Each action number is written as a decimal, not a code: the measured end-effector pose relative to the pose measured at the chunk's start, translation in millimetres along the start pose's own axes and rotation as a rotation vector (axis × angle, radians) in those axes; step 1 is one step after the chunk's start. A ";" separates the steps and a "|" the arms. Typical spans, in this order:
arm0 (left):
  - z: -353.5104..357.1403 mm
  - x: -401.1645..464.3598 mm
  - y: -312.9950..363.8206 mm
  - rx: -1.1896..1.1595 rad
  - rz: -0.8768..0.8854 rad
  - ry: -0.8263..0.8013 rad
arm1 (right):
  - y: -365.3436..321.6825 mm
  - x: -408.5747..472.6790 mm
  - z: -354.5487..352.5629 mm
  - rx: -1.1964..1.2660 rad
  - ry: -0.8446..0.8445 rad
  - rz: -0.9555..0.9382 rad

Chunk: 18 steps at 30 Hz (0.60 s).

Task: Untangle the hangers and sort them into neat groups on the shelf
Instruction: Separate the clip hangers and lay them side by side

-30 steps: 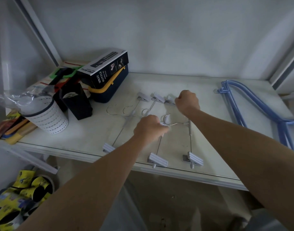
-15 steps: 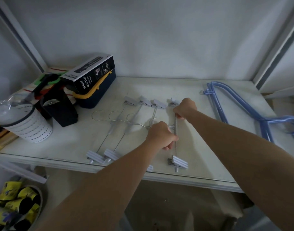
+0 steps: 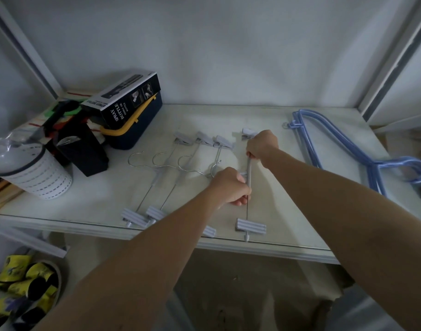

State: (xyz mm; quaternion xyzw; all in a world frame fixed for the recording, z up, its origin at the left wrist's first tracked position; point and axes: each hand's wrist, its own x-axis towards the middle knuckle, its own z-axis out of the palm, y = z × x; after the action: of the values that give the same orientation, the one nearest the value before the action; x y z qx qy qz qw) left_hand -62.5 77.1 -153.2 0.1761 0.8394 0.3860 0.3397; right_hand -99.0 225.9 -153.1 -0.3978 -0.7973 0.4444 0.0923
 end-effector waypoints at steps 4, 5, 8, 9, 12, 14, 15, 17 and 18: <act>-9.3 -11.9 -5.0 0.061 0.006 0.004 | -3.4 -7.2 3.6 0.150 -0.098 0.054; -12.2 -14.6 -6.4 0.082 0.000 0.003 | -3.2 -9.5 5.6 0.160 -0.111 0.067; -19.5 -21.8 -9.9 0.120 -0.015 0.003 | -1.4 -17.8 12.4 0.185 -0.089 0.115; -20.9 -23.9 -10.7 0.123 -0.017 0.002 | 0.2 -19.6 14.6 0.203 -0.098 0.132; -21.7 -25.7 -13.9 0.163 -0.024 0.016 | 5.0 -23.6 18.0 0.223 -0.121 0.163; -21.5 -25.3 -18.2 0.198 -0.021 0.036 | 8.2 -23.0 21.0 0.221 -0.126 0.166; -21.5 -25.2 -20.7 0.210 -0.014 0.045 | 9.4 -22.8 22.2 0.220 -0.127 0.163; -20.4 -24.6 -24.8 0.221 -0.004 0.059 | 9.7 -21.3 24.4 0.180 -0.116 0.137; -19.4 -24.2 -26.1 0.219 -0.003 0.064 | 9.2 -21.2 24.6 0.151 -0.106 0.117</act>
State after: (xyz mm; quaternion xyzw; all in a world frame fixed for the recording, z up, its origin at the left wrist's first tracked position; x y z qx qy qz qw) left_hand -59.9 36.6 -153.7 0.1985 0.8872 0.2969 0.2922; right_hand -92.1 197.8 -170.4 -0.4115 -0.7408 0.5282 0.0538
